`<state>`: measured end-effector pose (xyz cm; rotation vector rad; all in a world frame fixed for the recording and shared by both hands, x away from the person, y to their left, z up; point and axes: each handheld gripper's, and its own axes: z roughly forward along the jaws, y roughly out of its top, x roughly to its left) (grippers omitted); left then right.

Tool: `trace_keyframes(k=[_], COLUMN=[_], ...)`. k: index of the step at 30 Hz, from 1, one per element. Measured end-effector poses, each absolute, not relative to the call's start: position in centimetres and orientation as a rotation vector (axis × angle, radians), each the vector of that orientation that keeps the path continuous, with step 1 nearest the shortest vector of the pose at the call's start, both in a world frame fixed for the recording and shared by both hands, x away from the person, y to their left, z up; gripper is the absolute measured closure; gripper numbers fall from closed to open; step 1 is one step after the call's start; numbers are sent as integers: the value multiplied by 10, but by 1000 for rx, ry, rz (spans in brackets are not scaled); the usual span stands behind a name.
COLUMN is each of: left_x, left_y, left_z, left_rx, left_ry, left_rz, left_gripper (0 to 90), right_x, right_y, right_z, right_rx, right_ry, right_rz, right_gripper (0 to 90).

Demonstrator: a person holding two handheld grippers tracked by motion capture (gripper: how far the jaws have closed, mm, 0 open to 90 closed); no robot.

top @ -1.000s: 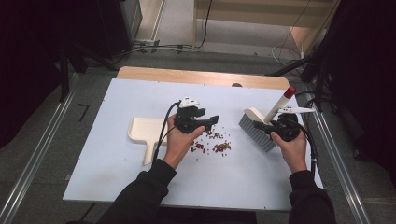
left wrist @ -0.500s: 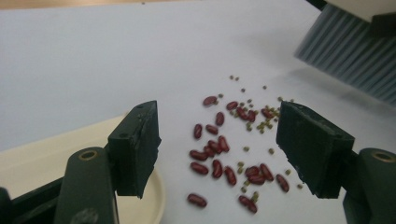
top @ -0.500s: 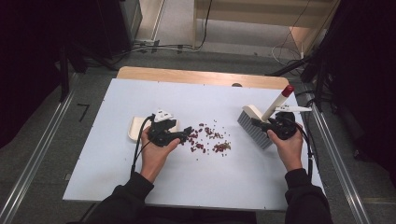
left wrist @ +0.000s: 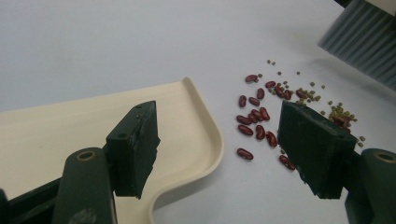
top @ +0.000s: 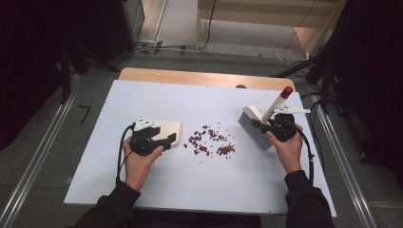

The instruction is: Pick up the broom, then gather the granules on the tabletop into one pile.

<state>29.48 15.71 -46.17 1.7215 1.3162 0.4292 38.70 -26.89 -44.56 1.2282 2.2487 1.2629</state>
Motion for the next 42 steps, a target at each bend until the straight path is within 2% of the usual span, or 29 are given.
trace_keyframes(k=[9, 18, 42], left_x=[286, 281, 283], left_y=[169, 189, 216], left_z=[-461, -463, -480], left_rx=[1693, 1658, 1661], left_ry=[1348, 1395, 1502], left_rz=[463, 494, 559], left_gripper=[258, 255, 246], right_x=[386, 388, 394], right_y=[-262, -252, -192], right_z=[-445, -446, -455], right_rx=[1218, 1195, 1009], right_ry=[2218, 2204, 2190], right_rz=[1251, 1206, 987], right_gripper=[644, 644, 644])
